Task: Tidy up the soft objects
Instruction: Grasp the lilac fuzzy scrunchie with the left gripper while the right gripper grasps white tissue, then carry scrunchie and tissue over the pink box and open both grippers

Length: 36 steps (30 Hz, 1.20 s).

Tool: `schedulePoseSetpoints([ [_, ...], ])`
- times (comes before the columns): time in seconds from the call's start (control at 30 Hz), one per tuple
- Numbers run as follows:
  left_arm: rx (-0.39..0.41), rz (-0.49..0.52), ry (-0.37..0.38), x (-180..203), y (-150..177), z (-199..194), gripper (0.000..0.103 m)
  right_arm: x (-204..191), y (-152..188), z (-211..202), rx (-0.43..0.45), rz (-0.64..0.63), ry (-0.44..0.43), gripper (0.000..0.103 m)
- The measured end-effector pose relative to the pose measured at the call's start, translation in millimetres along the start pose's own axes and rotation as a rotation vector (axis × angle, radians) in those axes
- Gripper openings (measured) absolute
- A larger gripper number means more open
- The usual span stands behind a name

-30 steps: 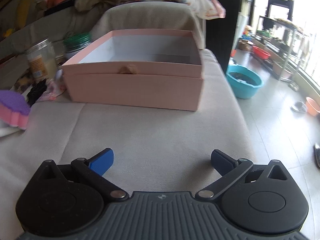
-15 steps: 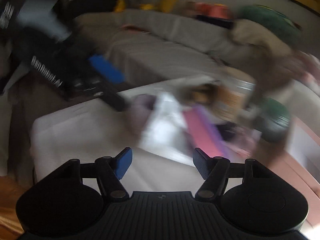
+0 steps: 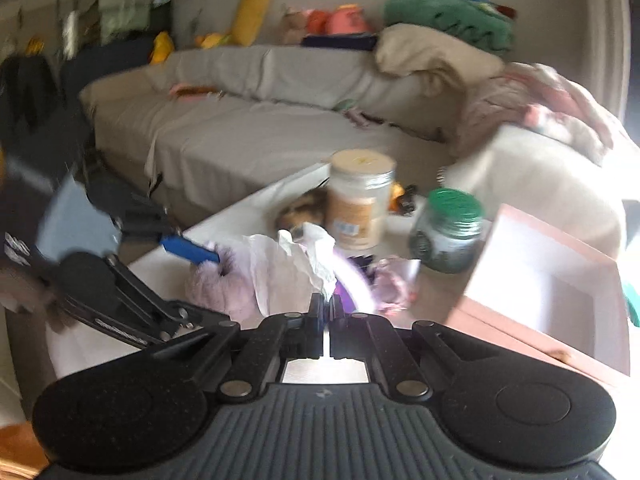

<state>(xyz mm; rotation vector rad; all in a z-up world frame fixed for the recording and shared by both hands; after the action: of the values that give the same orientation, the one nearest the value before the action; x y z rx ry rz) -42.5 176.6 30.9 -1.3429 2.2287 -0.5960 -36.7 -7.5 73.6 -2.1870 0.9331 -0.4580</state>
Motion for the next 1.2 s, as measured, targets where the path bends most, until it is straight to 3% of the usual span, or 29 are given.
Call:
schedulePoseSetpoints([
  [0.07, 0.002, 0.052, -0.051, 9.4, 0.7, 2.1, 0.046, 14.0, -1.2, -10.0, 0.028, 0.034, -0.008, 0.002],
  [0.2, 0.011, 0.132, -0.145, 26.0, 2.2, 7.0, 0.047, 29.3, 9.0, -32.8, 0.082, 0.048, 0.029, 0.002],
  [0.33, -0.011, -0.024, -0.073, 14.1, -4.0, 6.7, 0.052, 32.4, 27.2, -44.0, 0.092, 0.047, 0.064, 0.002],
  [0.4, -0.014, -0.077, -0.069, 12.0, -5.9, 4.7, 0.043, 35.0, 38.6, -52.4, 0.092, 0.059, 0.081, 0.002],
  [0.47, -0.002, -0.074, -0.082, 17.7, -5.5, -0.5, 0.034, 39.5, 49.5, -61.8, 0.099, 0.075, 0.097, 0.002],
  [0.57, 0.024, -0.068, -0.087, 28.1, -2.6, -10.7, 0.030, 47.7, 64.6, -81.3, 0.132, 0.097, 0.136, 0.002],
  [0.73, 0.075, -0.056, -0.058, 51.9, -4.4, -42.8, 0.028, 65.2, 85.4, -117.6, 0.179, 0.138, 0.215, 0.002],
  [0.83, 0.158, -0.034, -0.006, 76.7, -15.2, -73.4, 0.028, 78.1, 93.8, -136.5, 0.200, 0.176, 0.236, 0.002],
  [0.97, 0.287, -0.017, 0.090, 97.5, -60.9, -94.2, 0.028, 99.9, 84.0, -151.8, 0.226, 0.209, 0.238, 0.002],
  [1.1, 0.406, -0.006, 0.183, 99.5, -142.6, -85.6, 0.029, 136.3, 43.5, -153.3, 0.244, 0.253, 0.214, 0.002],
  [1.2, 0.414, -0.132, 0.297, 76.0, -205.1, -48.9, 0.031, 171.5, 2.8, -136.1, 0.237, 0.293, 0.231, 0.002],
])
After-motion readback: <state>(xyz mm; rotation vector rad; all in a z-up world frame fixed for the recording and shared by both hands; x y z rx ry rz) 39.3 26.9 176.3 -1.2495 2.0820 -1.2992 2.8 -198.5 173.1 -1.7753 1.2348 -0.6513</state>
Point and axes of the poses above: each gripper's, at about its wrist camera, not at the fingertips, and z roughly the way its jaws point, x to its right, y to its underside, the point moved 2 cm from there along z, roughly the way its jaws point, and after that the axes turned 9 degrees about -x, right-handed, at the moved point
